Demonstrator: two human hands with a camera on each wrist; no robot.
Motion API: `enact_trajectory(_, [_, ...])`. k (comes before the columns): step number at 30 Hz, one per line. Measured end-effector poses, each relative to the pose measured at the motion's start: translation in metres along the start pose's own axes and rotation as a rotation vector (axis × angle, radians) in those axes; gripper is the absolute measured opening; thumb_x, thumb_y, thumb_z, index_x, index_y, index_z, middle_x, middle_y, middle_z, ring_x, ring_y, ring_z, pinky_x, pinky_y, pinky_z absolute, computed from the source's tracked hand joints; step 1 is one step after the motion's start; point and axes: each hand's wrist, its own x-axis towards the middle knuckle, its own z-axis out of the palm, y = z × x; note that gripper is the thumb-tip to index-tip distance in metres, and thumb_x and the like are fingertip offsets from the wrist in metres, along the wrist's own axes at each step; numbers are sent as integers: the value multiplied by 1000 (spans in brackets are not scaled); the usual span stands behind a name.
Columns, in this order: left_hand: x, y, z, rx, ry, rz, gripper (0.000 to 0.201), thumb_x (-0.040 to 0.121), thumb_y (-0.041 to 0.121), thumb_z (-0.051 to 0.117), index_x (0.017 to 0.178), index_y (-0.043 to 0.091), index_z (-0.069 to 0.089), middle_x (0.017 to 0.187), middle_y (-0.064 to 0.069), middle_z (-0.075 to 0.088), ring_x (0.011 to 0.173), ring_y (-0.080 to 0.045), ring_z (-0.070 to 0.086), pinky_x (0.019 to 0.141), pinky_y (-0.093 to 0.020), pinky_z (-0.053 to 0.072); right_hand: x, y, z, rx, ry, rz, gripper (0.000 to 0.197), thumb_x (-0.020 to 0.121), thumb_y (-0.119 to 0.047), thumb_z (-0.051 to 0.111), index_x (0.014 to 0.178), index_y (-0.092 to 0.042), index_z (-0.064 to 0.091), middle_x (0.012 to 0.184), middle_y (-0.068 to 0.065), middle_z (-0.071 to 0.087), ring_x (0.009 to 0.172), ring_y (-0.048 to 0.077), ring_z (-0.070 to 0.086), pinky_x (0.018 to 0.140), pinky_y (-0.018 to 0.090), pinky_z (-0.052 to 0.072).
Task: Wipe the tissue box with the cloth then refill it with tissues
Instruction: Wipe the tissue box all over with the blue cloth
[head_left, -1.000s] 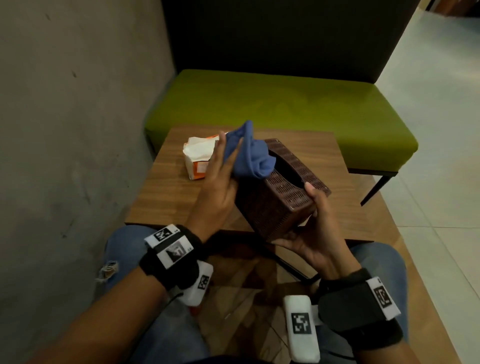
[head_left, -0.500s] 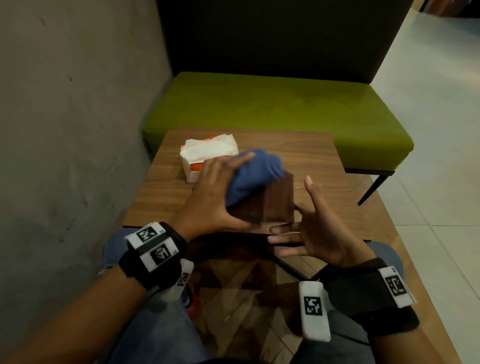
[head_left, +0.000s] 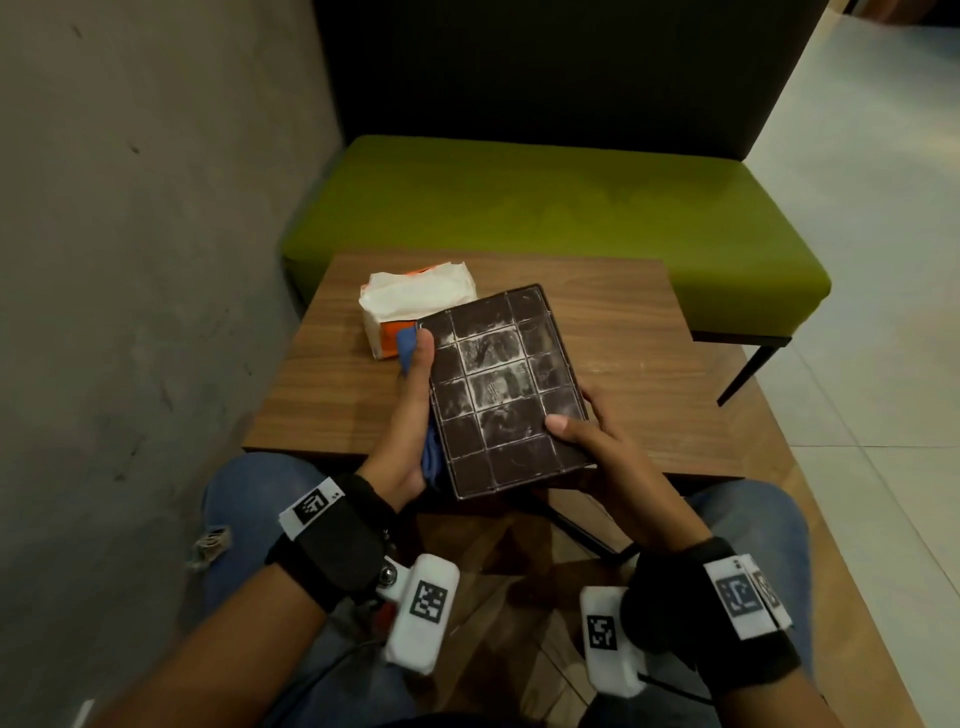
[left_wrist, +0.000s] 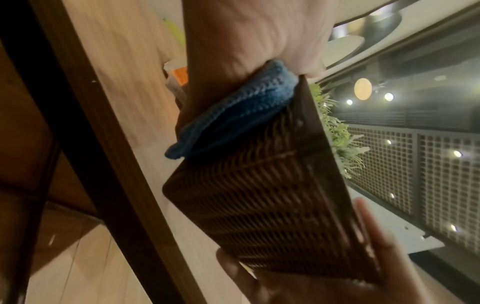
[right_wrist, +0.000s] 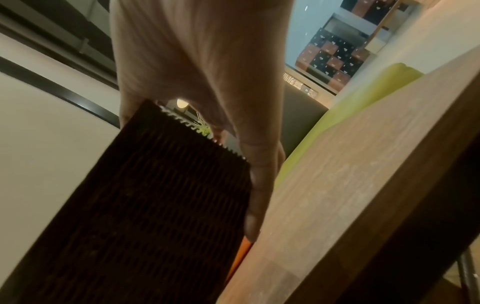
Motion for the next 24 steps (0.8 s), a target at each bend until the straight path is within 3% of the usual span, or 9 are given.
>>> enact_trajectory(2, [4,0,-4,94,82,129,73,77,70,53,137,30,40,130,-2,59,115,-19,60,98,-47,46,-1,-1,-2,13,17,-28,63,80,-31,70,138,-33,43,113,-1,72,98,19,71,79,36,58])
enact_trajectory(5, [5,11,-2,352,326,506,30,97,35,47,123,21,47,111,17,58,99,13,56,91,-25,42,-2,2,-2,18,68,-59,63,77,-35,64,137,-32,44,124,-1,65,100,15,70,79,34,59])
enact_trajectory(7, [2,24,1,552,363,751,33,97,25,50,129,18,46,117,17,53,107,12,51,94,-15,39,-2,6,-1,3,79,-86,68,76,-37,65,139,-32,42,134,0,58,111,17,65,91,39,56])
enact_trajectory(9, [1,28,2,866,309,888,44,97,25,48,140,20,39,124,4,48,115,-3,46,98,-18,37,-1,8,4,19,81,-123,71,76,-38,65,142,-30,39,139,1,54,120,20,60,98,44,51])
enact_trajectory(12, [-5,13,2,1278,98,950,46,96,25,42,142,21,38,139,-13,39,129,-22,38,107,-38,35,4,6,11,30,140,-197,70,79,-35,61,144,-24,38,137,4,57,119,21,60,97,41,53])
enact_trajectory(14, [-17,-1,-3,1337,-69,992,44,95,20,41,139,16,43,152,-14,28,142,-24,23,116,-39,26,5,5,11,35,166,-224,66,81,-35,59,143,-25,39,135,5,58,117,21,61,96,44,53])
enact_trajectory(17, [-30,-12,-18,1431,-229,1117,38,94,12,44,131,8,52,151,-14,30,142,-25,25,112,-44,32,2,8,5,47,155,-203,63,84,-36,58,143,-28,39,138,6,55,119,23,60,98,53,50])
enact_trajectory(22, [-3,26,-19,1278,105,954,36,93,12,47,127,7,55,145,-13,41,132,-24,38,110,-40,33,-4,11,5,-10,91,-209,77,73,-45,63,144,-27,39,140,1,54,123,21,57,101,51,48])
enact_trajectory(24, [2,34,-13,1228,130,930,36,92,14,48,126,7,56,141,-13,45,129,-24,41,109,-41,34,-3,9,7,-2,108,-216,76,74,-44,62,144,-27,39,138,2,56,119,20,60,98,50,51])
